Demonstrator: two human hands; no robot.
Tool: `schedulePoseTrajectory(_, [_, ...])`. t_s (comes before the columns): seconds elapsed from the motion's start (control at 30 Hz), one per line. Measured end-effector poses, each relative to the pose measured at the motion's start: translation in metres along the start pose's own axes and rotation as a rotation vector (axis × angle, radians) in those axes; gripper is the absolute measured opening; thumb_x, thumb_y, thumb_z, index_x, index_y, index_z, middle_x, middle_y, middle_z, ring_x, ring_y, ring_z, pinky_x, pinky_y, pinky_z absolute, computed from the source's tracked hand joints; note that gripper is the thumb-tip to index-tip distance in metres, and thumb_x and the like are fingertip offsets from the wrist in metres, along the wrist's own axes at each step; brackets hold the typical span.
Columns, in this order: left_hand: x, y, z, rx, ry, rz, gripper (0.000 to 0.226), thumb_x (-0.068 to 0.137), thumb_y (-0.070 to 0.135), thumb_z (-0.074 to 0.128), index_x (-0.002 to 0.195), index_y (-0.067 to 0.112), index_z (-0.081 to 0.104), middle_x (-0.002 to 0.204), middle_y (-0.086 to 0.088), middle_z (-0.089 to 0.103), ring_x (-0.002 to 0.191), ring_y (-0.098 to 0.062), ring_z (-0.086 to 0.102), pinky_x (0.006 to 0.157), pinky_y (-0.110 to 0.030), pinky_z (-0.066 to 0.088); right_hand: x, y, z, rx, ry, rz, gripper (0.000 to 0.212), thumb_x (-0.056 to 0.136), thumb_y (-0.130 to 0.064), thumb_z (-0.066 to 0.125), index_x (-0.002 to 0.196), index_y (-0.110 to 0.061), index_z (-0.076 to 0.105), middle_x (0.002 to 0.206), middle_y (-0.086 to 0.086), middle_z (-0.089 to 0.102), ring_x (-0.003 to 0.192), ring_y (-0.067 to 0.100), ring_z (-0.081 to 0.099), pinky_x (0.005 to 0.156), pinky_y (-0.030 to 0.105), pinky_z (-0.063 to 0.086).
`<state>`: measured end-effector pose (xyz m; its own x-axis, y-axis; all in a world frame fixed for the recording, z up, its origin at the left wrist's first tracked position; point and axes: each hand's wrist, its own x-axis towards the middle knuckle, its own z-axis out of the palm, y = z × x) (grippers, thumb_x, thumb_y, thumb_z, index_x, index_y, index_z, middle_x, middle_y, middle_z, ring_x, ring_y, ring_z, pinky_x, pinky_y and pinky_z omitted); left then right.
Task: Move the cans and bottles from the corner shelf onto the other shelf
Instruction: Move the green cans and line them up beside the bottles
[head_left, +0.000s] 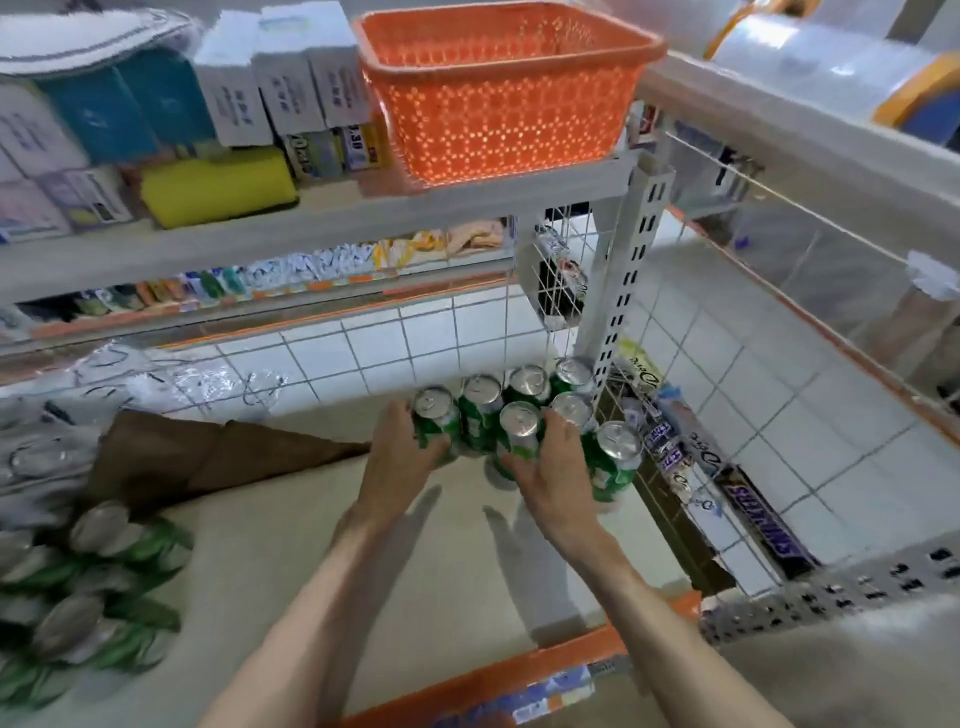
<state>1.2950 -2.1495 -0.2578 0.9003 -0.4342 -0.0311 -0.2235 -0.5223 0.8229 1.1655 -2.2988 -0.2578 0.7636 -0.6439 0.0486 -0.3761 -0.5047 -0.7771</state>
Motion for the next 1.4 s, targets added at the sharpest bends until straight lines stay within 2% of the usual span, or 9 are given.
schedulePoseTrajectory(0.13, [0.015, -0.002, 0.012, 0.026, 0.026, -0.005, 0.046, 0.073, 0.041, 0.082, 0.112, 0.032, 0.059, 0.110, 0.010, 0.067, 0.102, -0.008, 0.065, 0.088, -0.038, 0.056, 0.010, -0.005, 0.016, -0.177, 0.081, 0.048, 0.073, 0.084, -0.036, 0.073, 0.141, -0.009, 0.035, 0.136, 0.011, 0.042, 0.127, 0.028, 0.039, 0.097, 0.039, 0.045])
schedulePoseTrajectory(0.27, [0.021, 0.000, 0.017, -0.013, 0.120, -0.075, 0.045, 0.078, 0.026, 0.084, 0.114, 0.022, 0.056, 0.100, 0.016, 0.057, 0.091, 0.000, 0.058, 0.078, -0.019, 0.046, 0.013, -0.006, 0.024, -0.284, 0.140, 0.056, 0.068, 0.085, -0.042, 0.069, 0.137, -0.009, 0.040, 0.130, 0.012, 0.044, 0.122, 0.030, 0.040, 0.089, 0.036, 0.046])
schedulePoseTrajectory(0.4, [0.023, -0.004, 0.016, 0.035, 0.167, -0.091, 0.062, 0.076, 0.033, 0.085, 0.128, 0.015, 0.058, 0.121, -0.001, 0.059, 0.111, -0.017, 0.056, 0.093, -0.035, 0.049, 0.015, -0.005, 0.026, -0.281, 0.166, 0.035, 0.059, 0.085, -0.040, 0.070, 0.127, -0.007, 0.047, 0.124, 0.015, 0.047, 0.114, 0.031, 0.044, 0.082, 0.036, 0.046])
schedulePoseTrajectory(0.6, [0.013, -0.004, 0.016, -0.027, 0.132, -0.057, 0.049, 0.077, 0.024, 0.085, 0.119, 0.018, 0.060, 0.112, 0.007, 0.066, 0.104, -0.010, 0.062, 0.082, -0.015, 0.047, 0.008, -0.001, 0.024, -0.188, 0.156, -0.008, 0.052, 0.085, -0.038, 0.070, 0.125, -0.013, 0.048, 0.124, 0.009, 0.050, 0.117, 0.028, 0.043, 0.081, 0.039, 0.049])
schedulePoseTrajectory(0.8, [-0.015, -0.006, 0.002, -0.008, 0.135, -0.062, 0.043, 0.073, 0.035, 0.087, 0.099, 0.020, 0.057, 0.092, 0.008, 0.067, 0.086, -0.009, 0.064, 0.077, -0.033, 0.054, 0.003, -0.003, 0.010, 0.079, 0.016, 0.017, 0.051, 0.080, -0.036, 0.075, 0.122, -0.023, 0.050, 0.116, -0.005, 0.058, 0.106, 0.015, 0.054, 0.081, 0.030, 0.043])
schedulePoseTrajectory(1.03, [-0.060, -0.003, -0.062, -0.053, 0.146, -0.125, 0.042, 0.071, 0.036, 0.087, 0.095, 0.019, 0.057, 0.092, -0.002, 0.070, 0.089, -0.020, 0.067, 0.077, -0.042, 0.056, -0.020, -0.050, -0.003, 0.159, -0.107, -0.108, 0.052, 0.077, -0.042, 0.074, 0.121, -0.020, 0.057, 0.102, -0.008, 0.064, 0.094, 0.015, 0.061, 0.083, 0.037, 0.051])
schedulePoseTrajectory(1.13, [-0.086, -0.008, -0.101, -0.038, 0.200, -0.115, 0.042, 0.070, 0.038, 0.087, 0.095, 0.021, 0.058, 0.090, 0.001, 0.071, 0.087, -0.017, 0.068, 0.071, -0.034, 0.055, -0.040, -0.081, 0.007, 0.167, -0.137, -0.178, 0.040, 0.075, -0.042, 0.075, 0.108, -0.027, 0.058, 0.096, -0.011, 0.066, 0.087, 0.012, 0.063, 0.079, 0.037, 0.054])
schedulePoseTrajectory(1.27, [-0.130, -0.022, -0.157, 0.029, 0.267, -0.115, 0.047, 0.070, 0.043, 0.086, 0.101, 0.019, 0.059, 0.097, 0.003, 0.069, 0.090, -0.014, 0.065, 0.077, -0.035, 0.056, -0.080, -0.120, 0.029, 0.143, -0.172, -0.262, 0.038, 0.079, -0.035, 0.077, 0.109, -0.020, 0.058, 0.091, -0.011, 0.059, 0.079, 0.006, 0.057, 0.065, 0.015, 0.042])
schedulePoseTrajectory(1.4, [-0.182, -0.045, -0.206, 0.070, 0.278, -0.083, 0.047, 0.072, 0.044, 0.085, 0.101, 0.018, 0.057, 0.095, 0.003, 0.069, 0.088, -0.013, 0.064, 0.067, -0.024, 0.048, -0.132, -0.152, 0.064, 0.105, -0.175, -0.301, 0.042, 0.078, -0.034, 0.078, 0.110, -0.015, 0.059, 0.093, -0.004, 0.064, 0.082, 0.013, 0.060, 0.068, 0.023, 0.045])
